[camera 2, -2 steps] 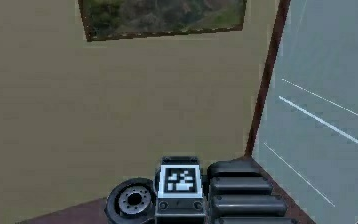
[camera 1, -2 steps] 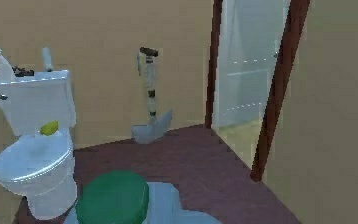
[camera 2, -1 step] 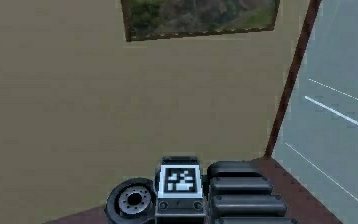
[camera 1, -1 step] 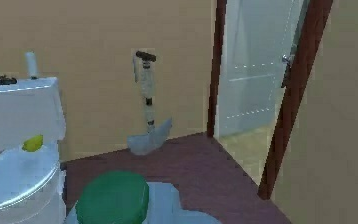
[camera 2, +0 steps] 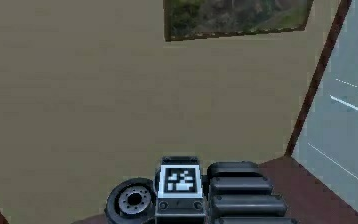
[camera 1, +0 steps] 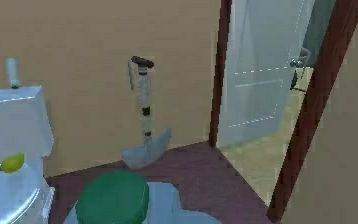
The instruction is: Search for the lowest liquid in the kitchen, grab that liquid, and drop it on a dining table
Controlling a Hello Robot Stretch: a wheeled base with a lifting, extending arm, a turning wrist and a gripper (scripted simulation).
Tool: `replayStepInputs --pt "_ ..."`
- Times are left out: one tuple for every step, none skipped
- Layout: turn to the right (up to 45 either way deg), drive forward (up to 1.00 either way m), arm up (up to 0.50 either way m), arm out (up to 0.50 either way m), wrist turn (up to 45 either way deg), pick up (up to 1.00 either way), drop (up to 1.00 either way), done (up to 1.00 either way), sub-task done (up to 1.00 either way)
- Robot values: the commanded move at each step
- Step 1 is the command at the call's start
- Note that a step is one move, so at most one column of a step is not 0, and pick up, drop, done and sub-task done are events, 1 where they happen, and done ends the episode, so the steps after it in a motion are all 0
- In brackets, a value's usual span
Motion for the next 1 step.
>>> replayStepInputs --pt "45.0 0.00 0.00 0.00 0.0 0.00 0.00 0.00 0.00"
